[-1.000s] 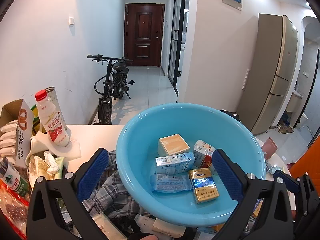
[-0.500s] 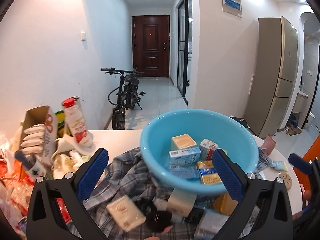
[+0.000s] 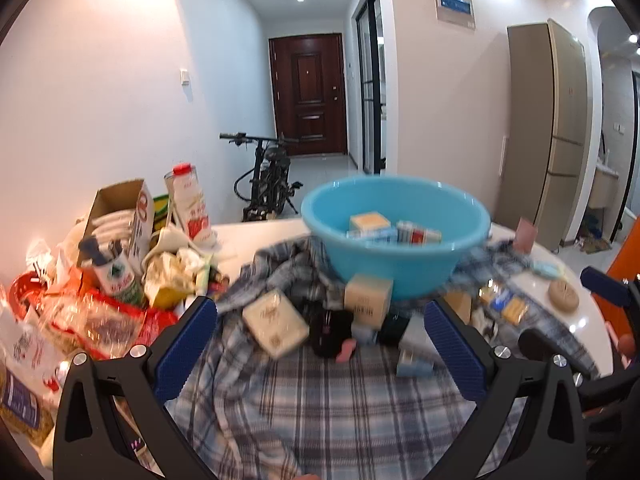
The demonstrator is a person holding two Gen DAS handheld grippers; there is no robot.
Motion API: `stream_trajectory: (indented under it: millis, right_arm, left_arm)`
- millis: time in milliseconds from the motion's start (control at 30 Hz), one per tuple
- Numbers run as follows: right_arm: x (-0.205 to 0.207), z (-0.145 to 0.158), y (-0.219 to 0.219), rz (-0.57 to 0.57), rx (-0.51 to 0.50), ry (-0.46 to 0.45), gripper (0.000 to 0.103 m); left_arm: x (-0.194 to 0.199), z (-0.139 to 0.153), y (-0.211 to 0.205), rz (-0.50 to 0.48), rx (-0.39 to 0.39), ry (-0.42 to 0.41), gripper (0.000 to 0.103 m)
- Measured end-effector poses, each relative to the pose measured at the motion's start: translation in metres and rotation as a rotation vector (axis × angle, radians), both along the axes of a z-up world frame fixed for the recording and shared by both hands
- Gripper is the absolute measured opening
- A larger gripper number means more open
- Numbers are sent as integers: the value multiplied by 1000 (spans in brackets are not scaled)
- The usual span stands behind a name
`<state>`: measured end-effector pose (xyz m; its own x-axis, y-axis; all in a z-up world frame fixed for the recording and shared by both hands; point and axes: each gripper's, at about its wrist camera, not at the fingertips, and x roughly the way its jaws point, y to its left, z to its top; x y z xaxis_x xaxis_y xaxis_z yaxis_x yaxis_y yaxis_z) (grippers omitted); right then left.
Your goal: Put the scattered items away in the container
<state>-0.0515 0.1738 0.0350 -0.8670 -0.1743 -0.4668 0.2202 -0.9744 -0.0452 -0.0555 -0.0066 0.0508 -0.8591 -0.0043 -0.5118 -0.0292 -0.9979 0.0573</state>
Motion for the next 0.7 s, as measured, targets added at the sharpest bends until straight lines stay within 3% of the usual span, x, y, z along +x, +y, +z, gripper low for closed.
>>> stream_trajectory:
  millis: [433,700]
  right_arm:
    - [17,-36,6,-23,-4,-49,103]
    - [16,-44,12,-54,-37,-54,103]
  left_arm:
    - [27,-47,-8,25,44,-68,103]
    - [30,-58,-9,10,67,-98,103]
